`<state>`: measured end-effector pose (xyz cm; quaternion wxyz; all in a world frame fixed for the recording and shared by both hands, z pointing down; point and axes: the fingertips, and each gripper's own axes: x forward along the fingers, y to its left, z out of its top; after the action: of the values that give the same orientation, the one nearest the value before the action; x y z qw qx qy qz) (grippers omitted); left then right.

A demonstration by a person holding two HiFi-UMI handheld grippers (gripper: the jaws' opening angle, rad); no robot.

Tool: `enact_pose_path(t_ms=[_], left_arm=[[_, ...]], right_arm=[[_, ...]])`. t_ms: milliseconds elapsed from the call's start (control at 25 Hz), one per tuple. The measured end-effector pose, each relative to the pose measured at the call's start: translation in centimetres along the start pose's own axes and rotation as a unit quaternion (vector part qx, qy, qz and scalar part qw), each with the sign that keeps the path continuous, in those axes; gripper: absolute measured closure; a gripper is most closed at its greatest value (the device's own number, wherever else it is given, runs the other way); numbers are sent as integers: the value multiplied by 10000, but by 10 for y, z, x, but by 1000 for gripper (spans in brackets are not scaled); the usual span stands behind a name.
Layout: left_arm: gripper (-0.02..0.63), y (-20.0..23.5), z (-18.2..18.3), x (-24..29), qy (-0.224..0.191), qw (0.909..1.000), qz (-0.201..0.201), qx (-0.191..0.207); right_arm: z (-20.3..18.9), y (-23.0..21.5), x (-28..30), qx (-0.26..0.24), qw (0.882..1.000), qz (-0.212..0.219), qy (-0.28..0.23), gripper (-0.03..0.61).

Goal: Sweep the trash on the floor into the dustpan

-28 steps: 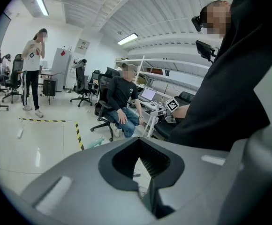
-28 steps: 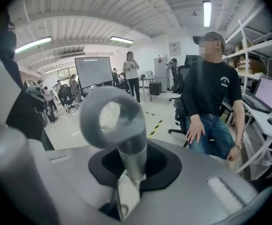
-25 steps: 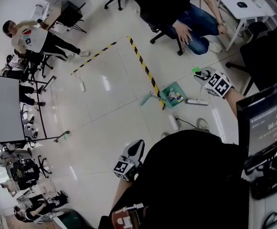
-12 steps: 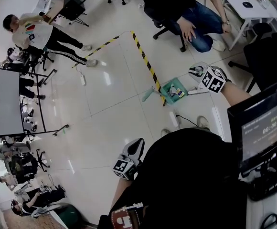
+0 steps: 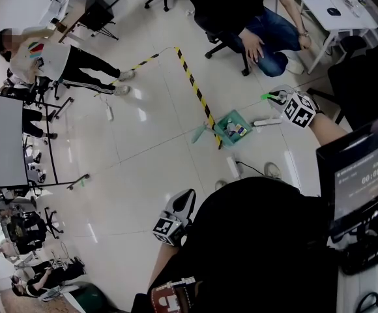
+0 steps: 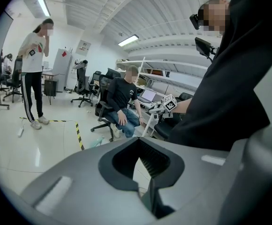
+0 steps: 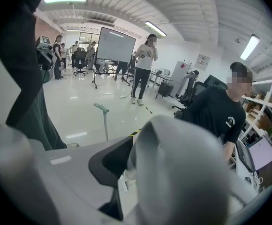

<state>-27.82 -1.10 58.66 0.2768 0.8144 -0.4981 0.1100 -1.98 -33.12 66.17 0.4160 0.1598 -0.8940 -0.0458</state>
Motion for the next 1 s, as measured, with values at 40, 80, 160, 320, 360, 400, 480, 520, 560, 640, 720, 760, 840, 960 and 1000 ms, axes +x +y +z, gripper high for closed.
enact_pose_path(t_ms=[40,80,160,320,360,400,480,520,560,640,720,760,840,960,1000], left_arm=[[614,0,1,1,20,10000,-16,3],[614,0,1,2,31,10000,-28,14],[614,0,1,5,41,10000,-46,38],[614,0,1,8,-24,10000,-37,53],[614,-1,1,8,-20,10000,-38,49],[614,-1,2,7,-3,10000,-44,39],[614,-1,4,6,13,10000,-49,19],[614,0,4,6,-7,10000,-40,16],[614,0,5,6,-29,10000,-27,12],[614,0,5,4,-44,10000,-3,-7],[614,-1,4,1,-14,10000,25,-49],[614,0,4,-1,-16,10000,45,-57],[614,1,1,-3,-33,9999,95,-67],[614,2,-3,-7,0,9998,173,-111],[614,3,-4,-9,17,9997,195,-117]], right_arm=[[-3,-4,-1,42,10000,-69,18,531],[-5,-8,0,77,9999,-113,40,531],[-8,-11,2,123,9998,-112,73,531],[-3,-12,-5,137,9998,34,135,532],[-1,-13,-7,160,9997,65,177,532],[1,-14,-9,192,9995,103,231,532],[5,-15,-12,231,9989,203,354,532],[6,-14,-12,226,9986,259,413,532],[7,-13,-12,217,9982,324,459,532],[7,-8,-10,226,9972,482,517,532],[6,-1,-6,258,9960,642,559,532],[6,2,-2,277,9955,704,573,532],[6,6,6,285,9949,770,580,532],[9,12,24,123,9951,804,564,531],[11,15,32,34,9952,810,548,531]])
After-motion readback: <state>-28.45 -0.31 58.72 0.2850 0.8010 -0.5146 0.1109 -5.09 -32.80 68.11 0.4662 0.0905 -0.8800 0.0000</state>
